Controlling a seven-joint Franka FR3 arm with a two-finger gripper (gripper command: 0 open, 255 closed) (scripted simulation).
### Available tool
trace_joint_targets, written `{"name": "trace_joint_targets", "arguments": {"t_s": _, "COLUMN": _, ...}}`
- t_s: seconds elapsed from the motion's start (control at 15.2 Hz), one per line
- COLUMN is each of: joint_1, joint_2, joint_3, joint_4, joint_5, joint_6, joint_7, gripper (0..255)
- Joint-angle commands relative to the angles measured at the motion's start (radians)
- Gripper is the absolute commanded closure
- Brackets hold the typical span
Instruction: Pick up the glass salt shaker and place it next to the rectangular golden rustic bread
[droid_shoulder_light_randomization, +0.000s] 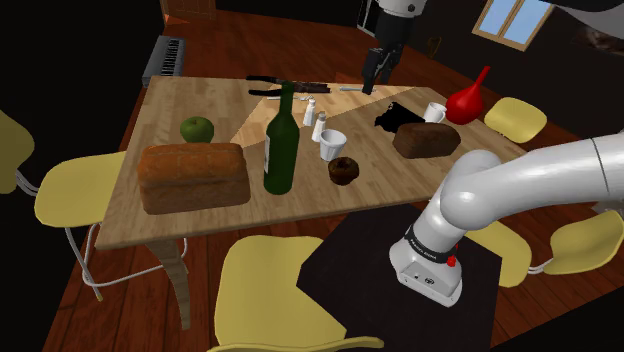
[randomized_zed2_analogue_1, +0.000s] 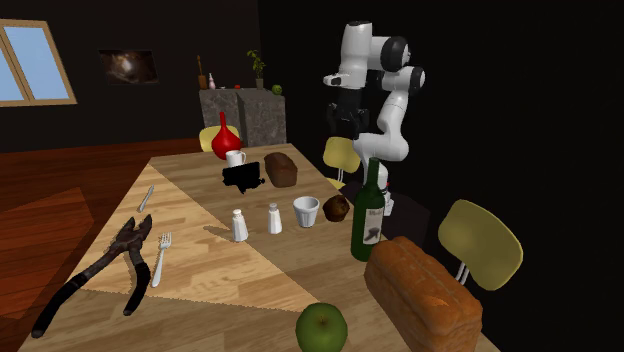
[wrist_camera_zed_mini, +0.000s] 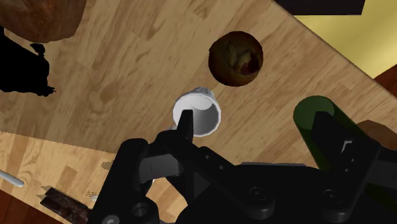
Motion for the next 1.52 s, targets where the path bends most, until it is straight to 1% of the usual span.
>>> {"name": "trace_joint_targets", "arguments": {"t_s": 0.0, "joint_1": 0.0, "joint_2": 0.0, "joint_3": 0.0, "joint_4": 0.0, "joint_5": 0.0, "joint_6": 0.0, "joint_7": 0.0, "gripper": 0}}
{"name": "trace_joint_targets", "arguments": {"t_s": 0.4, "joint_1": -0.025, "joint_2": 0.148, "joint_3": -0.052, "joint_4": -0.03, "joint_5": -0.035, "joint_6": 0.186, "joint_7": -0.027, "gripper": 0}}
{"name": "trace_joint_targets", "arguments": {"t_s": 0.73, "joint_1": -0.043, "joint_2": 0.299, "joint_3": -0.094, "joint_4": -0.018, "joint_5": -0.054, "joint_6": 0.332, "joint_7": -0.048, "gripper": 0}}
{"name": "trace_joint_targets", "arguments": {"t_s": 1.06, "joint_1": -0.058, "joint_2": 0.467, "joint_3": -0.134, "joint_4": 0.028, "joint_5": -0.06, "joint_6": 0.461, "joint_7": -0.072, "gripper": 0}}
{"name": "trace_joint_targets", "arguments": {"t_s": 1.45, "joint_1": -0.075, "joint_2": 0.683, "joint_3": -0.174, "joint_4": 0.127, "joint_5": -0.043, "joint_6": 0.587, "joint_7": -0.11, "gripper": 0}}
